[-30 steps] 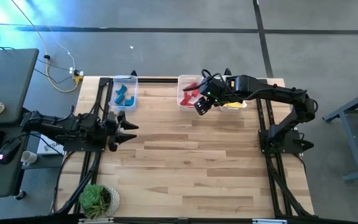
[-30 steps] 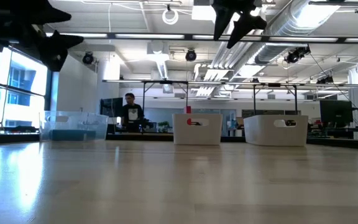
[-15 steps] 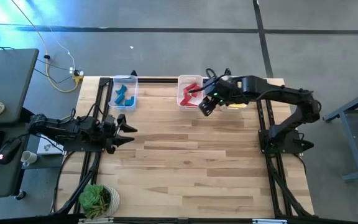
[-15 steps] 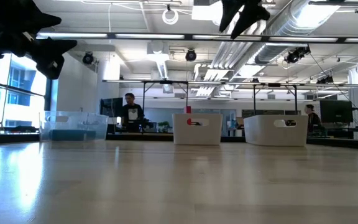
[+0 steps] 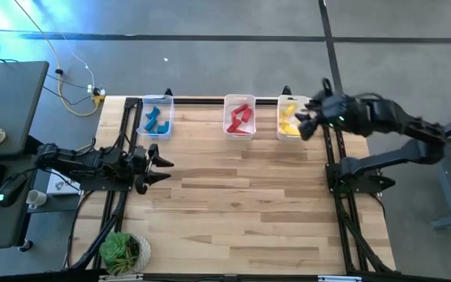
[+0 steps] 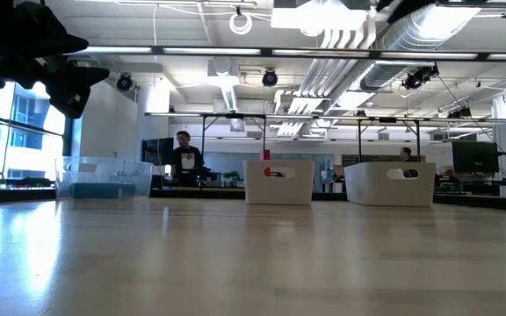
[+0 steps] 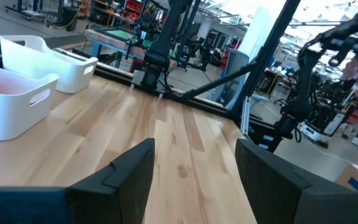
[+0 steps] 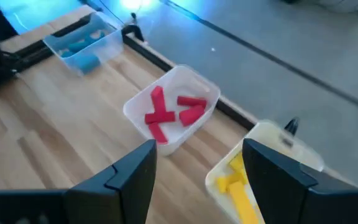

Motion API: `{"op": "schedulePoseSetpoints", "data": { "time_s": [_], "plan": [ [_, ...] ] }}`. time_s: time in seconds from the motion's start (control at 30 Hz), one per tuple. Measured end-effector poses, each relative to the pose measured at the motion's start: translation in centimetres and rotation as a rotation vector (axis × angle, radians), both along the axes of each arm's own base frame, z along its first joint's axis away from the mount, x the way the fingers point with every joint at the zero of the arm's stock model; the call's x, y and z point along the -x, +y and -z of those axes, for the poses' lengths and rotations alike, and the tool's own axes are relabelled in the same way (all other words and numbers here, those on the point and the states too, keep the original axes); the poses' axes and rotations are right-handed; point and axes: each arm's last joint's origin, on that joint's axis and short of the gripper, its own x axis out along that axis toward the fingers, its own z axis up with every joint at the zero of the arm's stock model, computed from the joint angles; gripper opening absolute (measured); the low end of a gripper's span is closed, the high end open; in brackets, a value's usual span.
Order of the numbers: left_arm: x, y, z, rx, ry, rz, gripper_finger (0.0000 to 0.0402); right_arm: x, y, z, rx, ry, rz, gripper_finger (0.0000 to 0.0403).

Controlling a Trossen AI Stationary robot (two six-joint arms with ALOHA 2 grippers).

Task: Sort & place blocks by color
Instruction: Return to Home Position

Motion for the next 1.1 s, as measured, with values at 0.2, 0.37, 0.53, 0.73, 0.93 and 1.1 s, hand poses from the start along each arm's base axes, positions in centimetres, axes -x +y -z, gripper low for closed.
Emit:
{"op": "schedulePoseSetpoints", "data": {
  "time_s": [0.2,0.37,0.53,0.73,0.93,1.1],
  "plan": [
    [0.0,0.0,0.0,0.001,0.0,0.0,0.0211,3.8,1.0,5.5,-0.035,-0.176,-0.081,0.0224],
    [0.0,0.0,0.0,0.015,-0.001,0.0,0.0211,5.6,1.5,9.9,-0.054,-0.315,-0.214,0.0224],
    [0.0,0.0,0.0,0.015,-0.001,0.0,0.0211,6.2,1.9,13.8,-0.065,-0.47,-0.368,0.0224],
    [0.0,0.0,0.0,0.015,-0.001,0.0,0.0211,6.4,2.2,17.7,-0.069,-0.581,-0.457,0.0224],
    [0.0,0.0,0.0,0.015,-0.001,0.0,0.0211,6.3,2.2,20.6,-0.048,-0.637,-0.469,0.0224],
    [0.0,0.0,0.0,0.015,-0.001,0.0,0.0211,6.2,2.2,22.6,-0.045,-0.683,-0.48,0.0224]
  ]
}}
